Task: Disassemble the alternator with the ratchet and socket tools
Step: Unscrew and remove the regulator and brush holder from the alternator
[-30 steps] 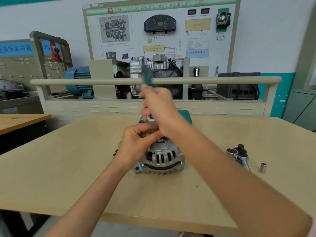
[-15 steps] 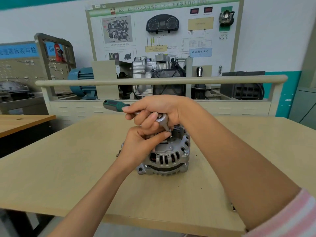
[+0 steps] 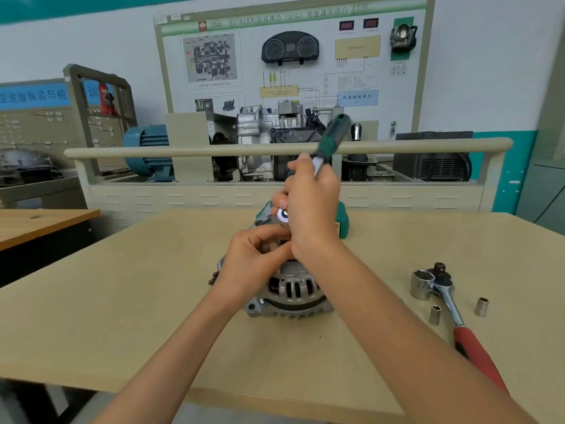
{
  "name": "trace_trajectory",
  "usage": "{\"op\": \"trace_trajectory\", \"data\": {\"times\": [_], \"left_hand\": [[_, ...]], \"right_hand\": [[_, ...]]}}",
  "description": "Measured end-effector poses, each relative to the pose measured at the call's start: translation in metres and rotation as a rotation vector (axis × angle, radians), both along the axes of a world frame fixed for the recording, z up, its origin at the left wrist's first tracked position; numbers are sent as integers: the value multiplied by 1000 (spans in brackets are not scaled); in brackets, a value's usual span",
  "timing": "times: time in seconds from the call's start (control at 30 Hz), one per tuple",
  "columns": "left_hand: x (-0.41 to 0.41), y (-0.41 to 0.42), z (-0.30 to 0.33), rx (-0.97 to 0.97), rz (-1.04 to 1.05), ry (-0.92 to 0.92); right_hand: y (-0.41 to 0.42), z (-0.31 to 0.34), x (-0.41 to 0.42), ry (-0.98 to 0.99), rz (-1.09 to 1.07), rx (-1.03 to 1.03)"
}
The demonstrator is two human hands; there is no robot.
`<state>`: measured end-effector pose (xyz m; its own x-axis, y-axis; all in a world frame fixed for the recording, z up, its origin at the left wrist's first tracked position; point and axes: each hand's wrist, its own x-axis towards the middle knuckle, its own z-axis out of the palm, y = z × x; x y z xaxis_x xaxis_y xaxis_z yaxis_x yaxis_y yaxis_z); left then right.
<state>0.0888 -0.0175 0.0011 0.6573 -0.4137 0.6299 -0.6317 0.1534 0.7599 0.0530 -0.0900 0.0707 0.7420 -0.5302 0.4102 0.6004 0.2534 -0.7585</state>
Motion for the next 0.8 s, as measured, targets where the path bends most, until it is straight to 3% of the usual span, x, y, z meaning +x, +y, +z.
{"op": "trace_trajectory", "data": {"times": [0.1, 0.27, 0.37, 0.5, 0.67, 0.73, 0.8], "left_hand": [[0, -1, 1, 41, -8, -10], [1, 0, 0, 44, 32, 21], [4, 0, -3, -18, 51, 28], [1, 0, -3, -50, -5, 11], [1, 0, -3, -14, -31, -60], [1, -1, -2, -19, -24, -47], [1, -1, -1, -12, -1, -34]], "right_hand": [[-6, 9, 4, 183, 209, -168], [-16, 27, 5, 592, 758, -665], [-15, 31, 6, 697, 887, -771], [-13, 23, 3, 544, 770, -590], [4, -3, 0, -8, -5, -81], [4, -3, 2, -37, -45, -15], [-4, 5, 3, 133, 154, -130]]}}
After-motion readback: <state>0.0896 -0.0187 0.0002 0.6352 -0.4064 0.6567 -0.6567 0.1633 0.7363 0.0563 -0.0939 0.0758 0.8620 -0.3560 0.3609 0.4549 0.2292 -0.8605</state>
